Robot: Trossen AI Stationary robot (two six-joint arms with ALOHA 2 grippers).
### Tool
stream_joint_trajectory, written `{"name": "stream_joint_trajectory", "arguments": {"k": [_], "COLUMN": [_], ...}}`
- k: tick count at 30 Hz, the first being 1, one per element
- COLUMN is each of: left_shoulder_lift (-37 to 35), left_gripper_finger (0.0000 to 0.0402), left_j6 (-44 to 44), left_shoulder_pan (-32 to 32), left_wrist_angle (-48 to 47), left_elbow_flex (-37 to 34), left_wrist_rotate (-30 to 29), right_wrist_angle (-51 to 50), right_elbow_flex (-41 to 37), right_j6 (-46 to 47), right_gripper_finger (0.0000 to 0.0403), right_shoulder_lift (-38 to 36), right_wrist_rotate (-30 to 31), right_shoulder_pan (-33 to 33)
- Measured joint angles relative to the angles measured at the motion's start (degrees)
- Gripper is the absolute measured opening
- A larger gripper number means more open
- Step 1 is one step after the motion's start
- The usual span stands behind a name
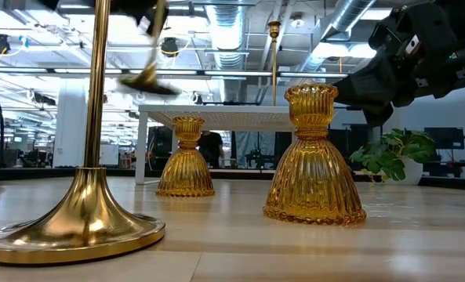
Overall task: Pick & Place candle stick holders
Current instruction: Put the top gold candle holder on the shelf aligned with the other gold candle holder
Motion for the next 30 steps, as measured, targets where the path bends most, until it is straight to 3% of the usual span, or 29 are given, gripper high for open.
{"name": "stream_joint_trajectory", "arguments": {"k": [9, 17, 25, 30], "left_shoulder_lift": [2.7, 11.28, 18.56, 22.61], "left_gripper_finger": [0.0013, 0.0014, 0.0013, 0.0013], "left_j6": [5.65, 1.02, -3.28, -3.59], "left_shoulder_pan": [18.25, 33.64, 41.26, 41.9], "left_wrist_angle": [-0.27, 15.46, 20.28, 19.27], "left_elbow_flex": [7.73, 8.51, 8.93, 14.78], "left_wrist_rotate": [-0.21, 3.68, 3.71, 8.06], "right_wrist_angle": [0.0, -0.26, -0.44, -0.62], "right_elbow_flex": [0.0, 0.0, 0.0, 0.0], "right_j6": [0.0, 0.0, -0.02, -0.02], "right_gripper_finger": [0.001, 0.001, 0.001, 0.001], "right_shoulder_lift": [0.0, 0.02, 0.02, 0.02], "right_wrist_rotate": [0.0, 0.0, 0.0, 0.02], "right_shoulder_pan": [0.0, 0.0, -0.46, -1.42]}}
